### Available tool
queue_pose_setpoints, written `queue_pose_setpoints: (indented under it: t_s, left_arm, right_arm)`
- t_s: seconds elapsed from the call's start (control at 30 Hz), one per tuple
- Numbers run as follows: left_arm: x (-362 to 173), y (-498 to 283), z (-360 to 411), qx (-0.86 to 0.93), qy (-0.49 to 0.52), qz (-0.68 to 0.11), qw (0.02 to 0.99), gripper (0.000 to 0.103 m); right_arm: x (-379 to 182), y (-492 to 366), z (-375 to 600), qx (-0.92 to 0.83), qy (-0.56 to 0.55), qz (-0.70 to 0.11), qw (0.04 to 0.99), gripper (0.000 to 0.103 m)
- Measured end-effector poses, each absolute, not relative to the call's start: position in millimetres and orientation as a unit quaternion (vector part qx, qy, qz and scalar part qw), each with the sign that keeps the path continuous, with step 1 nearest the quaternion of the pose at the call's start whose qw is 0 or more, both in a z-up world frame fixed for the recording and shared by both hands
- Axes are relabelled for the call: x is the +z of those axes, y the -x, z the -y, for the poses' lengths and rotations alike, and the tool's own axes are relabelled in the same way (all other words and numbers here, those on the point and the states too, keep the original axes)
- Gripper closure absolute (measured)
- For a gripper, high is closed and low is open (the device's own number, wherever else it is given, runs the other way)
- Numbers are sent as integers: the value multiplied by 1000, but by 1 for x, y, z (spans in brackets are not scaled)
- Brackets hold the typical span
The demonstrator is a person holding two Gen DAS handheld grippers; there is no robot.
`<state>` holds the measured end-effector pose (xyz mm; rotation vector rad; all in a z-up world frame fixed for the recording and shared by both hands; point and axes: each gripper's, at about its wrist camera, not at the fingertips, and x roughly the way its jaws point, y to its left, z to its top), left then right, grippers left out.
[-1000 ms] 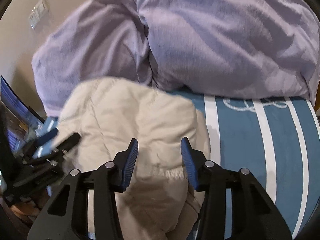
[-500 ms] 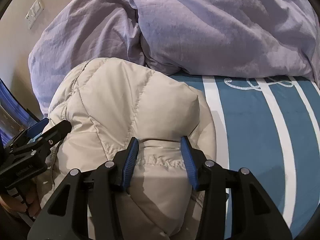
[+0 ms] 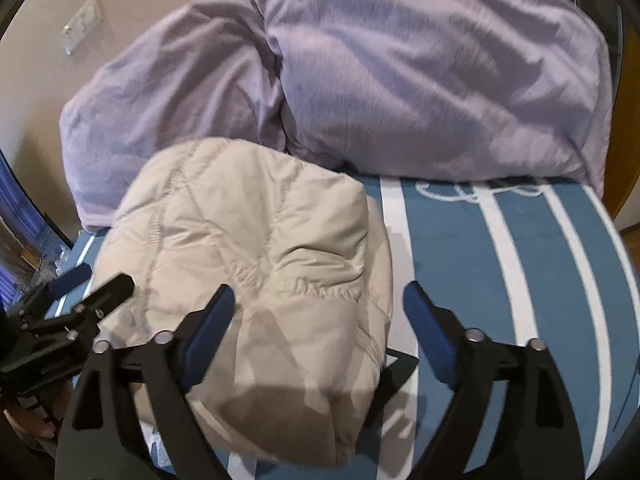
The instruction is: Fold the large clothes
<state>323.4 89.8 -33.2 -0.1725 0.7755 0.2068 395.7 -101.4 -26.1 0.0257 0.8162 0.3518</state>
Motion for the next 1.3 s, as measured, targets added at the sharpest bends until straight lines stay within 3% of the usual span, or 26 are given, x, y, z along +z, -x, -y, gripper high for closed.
queue_pose_setpoints:
  t_s: [0.07, 0.57, 1.3]
  left_arm:
    - [-32, -308, -90, 99, 99, -377, 916, 4]
    - [-36, -200, -76, 91, 137, -377, 911, 4]
    - [-44, -142, -81, 70, 182, -364, 911, 4]
  right_arm:
    - [-21, -382, 103, 162, -1, -396, 904, 1]
    - [-41, -286, 103, 198, 8, -434, 879, 1]
    - [-44, -237, 112, 195, -38, -408, 891, 1]
